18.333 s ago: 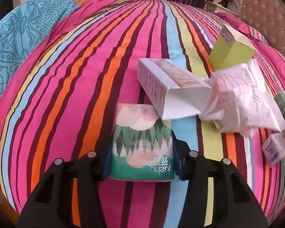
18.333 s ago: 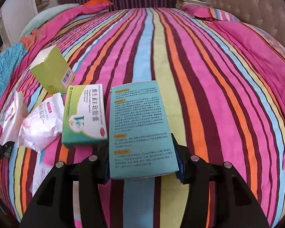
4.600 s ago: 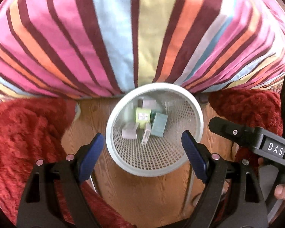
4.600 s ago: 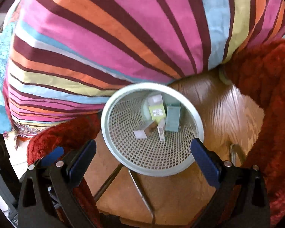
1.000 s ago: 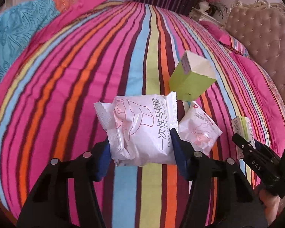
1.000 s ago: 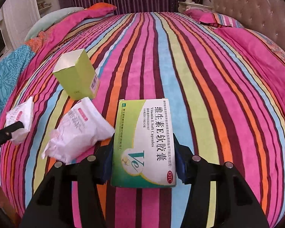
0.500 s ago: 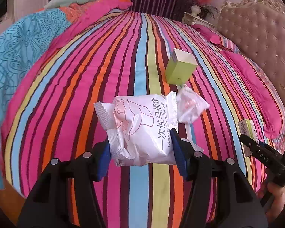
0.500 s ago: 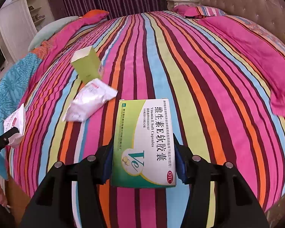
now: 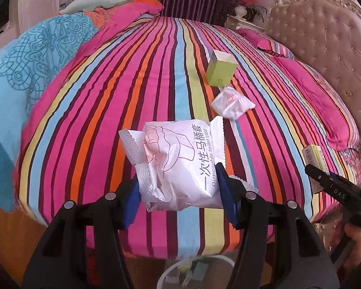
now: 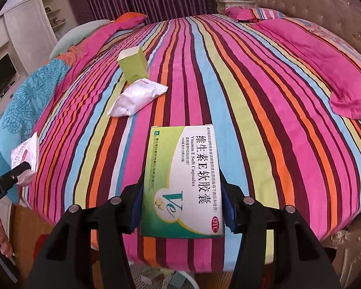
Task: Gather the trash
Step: 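Carry the wrapper pack and vitamin E box over the wastebasket, then open both tools above the wastebasket to drop the pack and box, then raise both tools from the wastebasket back toward the bed, then lower both tools toward the white wrapper and green box on the bed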
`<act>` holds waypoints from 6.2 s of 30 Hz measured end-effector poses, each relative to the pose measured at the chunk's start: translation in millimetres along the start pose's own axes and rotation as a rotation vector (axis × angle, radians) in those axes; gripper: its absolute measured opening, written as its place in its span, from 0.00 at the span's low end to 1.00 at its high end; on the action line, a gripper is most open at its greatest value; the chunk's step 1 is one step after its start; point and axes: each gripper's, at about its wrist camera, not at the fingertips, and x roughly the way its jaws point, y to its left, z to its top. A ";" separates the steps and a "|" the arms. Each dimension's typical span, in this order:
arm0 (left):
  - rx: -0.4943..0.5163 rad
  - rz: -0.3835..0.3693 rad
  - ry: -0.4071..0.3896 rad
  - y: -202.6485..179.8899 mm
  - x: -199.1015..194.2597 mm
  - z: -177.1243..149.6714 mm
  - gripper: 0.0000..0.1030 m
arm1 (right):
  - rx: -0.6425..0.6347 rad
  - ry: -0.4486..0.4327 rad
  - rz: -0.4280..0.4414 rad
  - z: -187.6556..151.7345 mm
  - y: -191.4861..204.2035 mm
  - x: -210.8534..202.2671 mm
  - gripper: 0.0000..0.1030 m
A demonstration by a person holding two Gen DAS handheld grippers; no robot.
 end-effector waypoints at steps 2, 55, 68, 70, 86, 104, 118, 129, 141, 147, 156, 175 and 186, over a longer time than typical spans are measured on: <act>0.004 0.002 0.001 1.7 -5.8 -9.4 0.55 | 0.002 -0.003 0.003 -7.0 0.4 -5.8 0.49; 0.079 -0.081 0.604 -15.6 70.0 -222.2 0.55 | 0.183 0.607 0.222 -207.3 31.8 47.9 0.49; 0.060 -0.058 0.780 -15.4 107.8 -243.0 0.55 | 0.266 0.757 0.203 -228.6 28.8 81.4 0.49; 0.053 -0.052 0.806 -17.4 113.2 -247.1 0.55 | 0.279 0.774 0.198 -230.6 27.8 86.9 0.49; 0.066 -0.021 0.941 -17.3 140.1 -266.1 0.56 | 0.370 0.882 0.141 -252.6 14.9 127.5 0.49; 0.020 0.023 1.028 -10.8 151.1 -277.4 0.78 | 0.410 0.910 0.088 -260.3 7.4 133.7 0.90; -0.020 0.012 1.019 -3.5 150.4 -276.5 0.78 | 0.446 0.912 0.073 -260.9 3.5 131.2 0.91; -0.030 0.011 0.968 -1.0 137.9 -270.2 0.78 | 0.448 0.868 0.084 -255.0 2.3 117.5 0.92; 0.026 0.000 0.758 -8.2 91.2 -239.7 0.78 | 0.305 0.676 0.150 -215.1 19.2 60.8 0.92; 0.098 -0.011 0.494 -17.8 46.2 -203.0 0.78 | 0.247 0.390 0.148 -164.0 11.1 11.7 0.92; 0.115 -0.006 0.113 -19.2 6.1 -131.2 0.78 | 0.111 -0.053 0.129 -63.5 1.2 -44.2 0.92; 0.149 -0.151 -0.008 -54.4 56.6 -9.2 0.78 | -0.106 -0.143 0.156 58.2 29.3 8.3 0.92; 0.199 -0.183 0.002 -70.3 107.1 34.7 0.78 | -0.211 -0.140 0.175 108.8 47.5 56.9 0.92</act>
